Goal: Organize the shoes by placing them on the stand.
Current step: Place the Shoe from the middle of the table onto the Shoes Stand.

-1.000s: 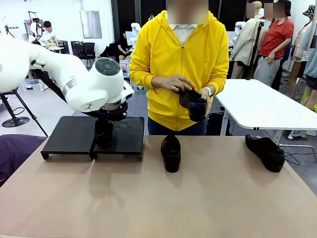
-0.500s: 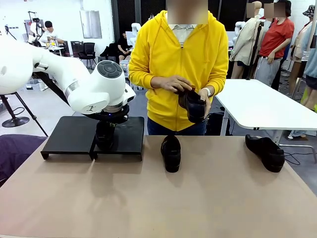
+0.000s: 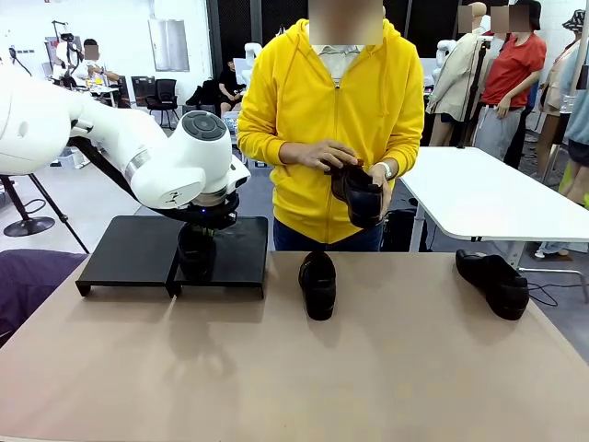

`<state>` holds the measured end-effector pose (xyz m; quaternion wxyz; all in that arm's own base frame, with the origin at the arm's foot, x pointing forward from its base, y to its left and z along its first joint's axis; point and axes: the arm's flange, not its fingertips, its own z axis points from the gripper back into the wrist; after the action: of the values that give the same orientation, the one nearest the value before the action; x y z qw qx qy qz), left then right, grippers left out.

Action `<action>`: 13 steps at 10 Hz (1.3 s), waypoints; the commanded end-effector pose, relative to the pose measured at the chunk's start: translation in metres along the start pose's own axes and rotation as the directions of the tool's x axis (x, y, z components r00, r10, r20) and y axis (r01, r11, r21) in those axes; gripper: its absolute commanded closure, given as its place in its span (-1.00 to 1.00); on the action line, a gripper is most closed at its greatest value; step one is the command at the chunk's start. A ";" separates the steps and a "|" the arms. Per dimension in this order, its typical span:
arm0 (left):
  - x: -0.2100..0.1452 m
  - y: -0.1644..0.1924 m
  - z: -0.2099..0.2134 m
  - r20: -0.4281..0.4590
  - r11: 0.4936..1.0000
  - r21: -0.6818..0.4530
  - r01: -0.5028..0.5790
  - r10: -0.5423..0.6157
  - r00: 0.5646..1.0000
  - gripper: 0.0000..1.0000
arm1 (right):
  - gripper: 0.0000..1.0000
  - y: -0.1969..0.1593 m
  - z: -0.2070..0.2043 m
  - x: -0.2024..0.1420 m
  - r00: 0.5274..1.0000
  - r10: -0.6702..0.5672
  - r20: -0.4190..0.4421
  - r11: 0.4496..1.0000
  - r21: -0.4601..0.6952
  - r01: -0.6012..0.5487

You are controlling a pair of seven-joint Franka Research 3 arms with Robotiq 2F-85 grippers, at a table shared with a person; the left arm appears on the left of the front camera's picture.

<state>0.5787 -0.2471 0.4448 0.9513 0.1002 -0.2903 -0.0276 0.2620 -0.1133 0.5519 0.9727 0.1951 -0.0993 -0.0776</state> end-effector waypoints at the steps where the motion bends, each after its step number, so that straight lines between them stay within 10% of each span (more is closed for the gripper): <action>1: 0.010 0.001 0.003 0.009 1.000 0.010 0.010 -0.010 1.000 -1.00 | -1.00 0.000 0.001 0.000 1.000 -0.001 -0.001 1.000 0.015 0.001; 7: 0.003 0.011 0.016 0.044 0.999 -0.005 0.034 -0.034 0.998 -1.00 | -1.00 0.000 0.001 0.000 1.000 -0.001 -0.001 1.000 0.015 0.001; 13: -0.101 0.073 0.160 -0.090 0.908 -0.182 0.376 -0.397 0.914 -1.00 | -1.00 0.000 0.001 0.000 1.000 -0.001 -0.001 1.000 0.015 0.001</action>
<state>0.4376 -0.2202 0.5155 0.9446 0.0926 -0.2363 -0.2084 0.2621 -0.1133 0.5518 0.9727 0.1951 -0.0991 -0.0777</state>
